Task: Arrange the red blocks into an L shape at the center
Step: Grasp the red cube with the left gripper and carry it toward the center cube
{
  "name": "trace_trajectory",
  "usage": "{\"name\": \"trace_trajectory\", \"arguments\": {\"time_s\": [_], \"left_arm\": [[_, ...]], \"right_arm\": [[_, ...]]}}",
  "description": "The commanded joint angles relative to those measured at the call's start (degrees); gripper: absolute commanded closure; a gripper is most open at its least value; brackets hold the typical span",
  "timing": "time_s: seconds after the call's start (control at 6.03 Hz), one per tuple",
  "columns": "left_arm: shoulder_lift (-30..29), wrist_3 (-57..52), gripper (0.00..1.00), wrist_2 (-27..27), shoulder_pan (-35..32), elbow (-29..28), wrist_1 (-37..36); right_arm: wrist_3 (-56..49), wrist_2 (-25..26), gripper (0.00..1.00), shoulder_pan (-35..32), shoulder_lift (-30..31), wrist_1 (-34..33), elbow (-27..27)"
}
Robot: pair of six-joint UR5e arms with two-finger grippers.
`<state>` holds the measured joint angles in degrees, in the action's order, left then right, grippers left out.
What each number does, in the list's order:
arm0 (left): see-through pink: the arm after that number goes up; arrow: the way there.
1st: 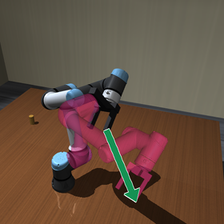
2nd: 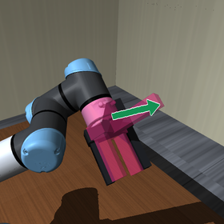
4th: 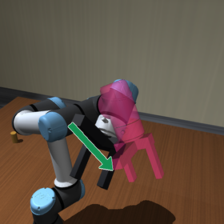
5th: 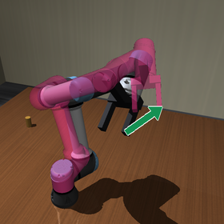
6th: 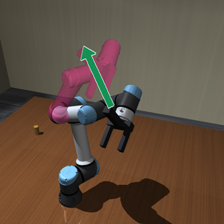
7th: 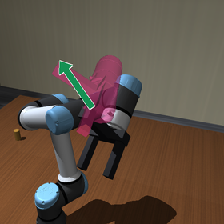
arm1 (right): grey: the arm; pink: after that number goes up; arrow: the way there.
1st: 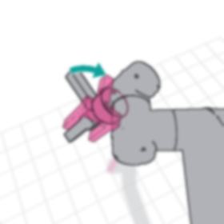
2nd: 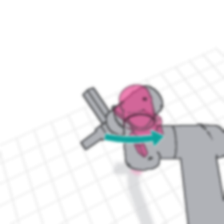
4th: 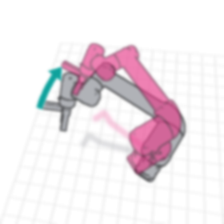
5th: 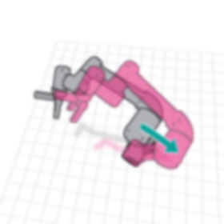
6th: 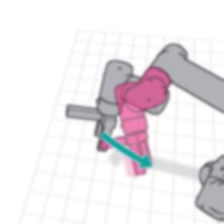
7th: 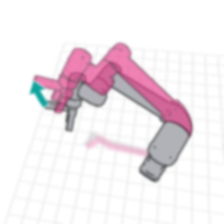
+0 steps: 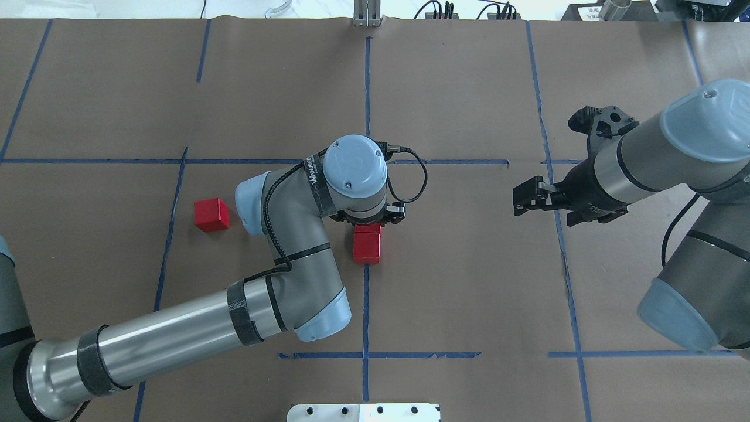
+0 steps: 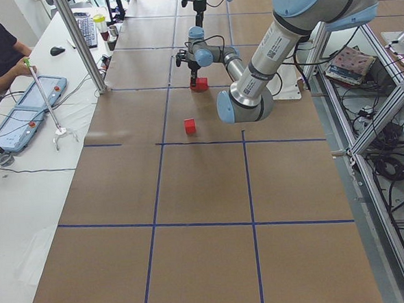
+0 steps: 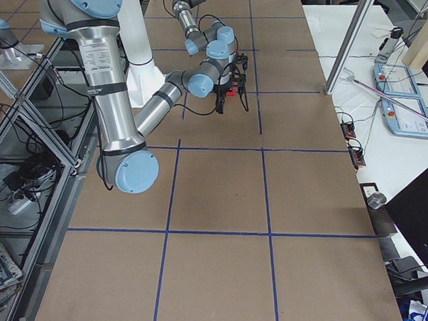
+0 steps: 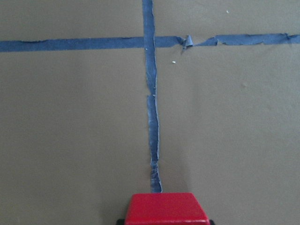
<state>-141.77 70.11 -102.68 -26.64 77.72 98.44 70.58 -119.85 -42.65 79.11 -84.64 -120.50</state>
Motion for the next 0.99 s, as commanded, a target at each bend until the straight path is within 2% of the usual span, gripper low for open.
{"name": "trace_trajectory", "arguments": {"time_s": [0.0,0.33,0.5,0.66,0.83], "left_arm": [[0.09,0.11,1.00,-0.06,0.01,0.06,-0.01],[0.27,0.11,0.98,-0.06,-0.08,0.32,-0.36],[0.27,0.11,0.94,-0.06,-0.08,0.32,-0.36],[0.36,0.11,0.32,0.02,0.01,0.32,-0.36],[0.62,0.03,0.01,0.11,0.01,0.41,-0.36]], "right_arm": [[-0.09,-0.12,0.00,0.02,-0.10,0.00,-0.08],[0.00,-0.12,0.00,-0.06,-0.01,0.00,-0.09],[0.00,-0.21,0.00,-0.06,-0.01,0.00,0.00],[0.00,-0.21,0.00,-0.06,0.08,0.00,0.00],[0.00,-0.21,0.00,-0.06,-0.01,0.00,0.00]]}}
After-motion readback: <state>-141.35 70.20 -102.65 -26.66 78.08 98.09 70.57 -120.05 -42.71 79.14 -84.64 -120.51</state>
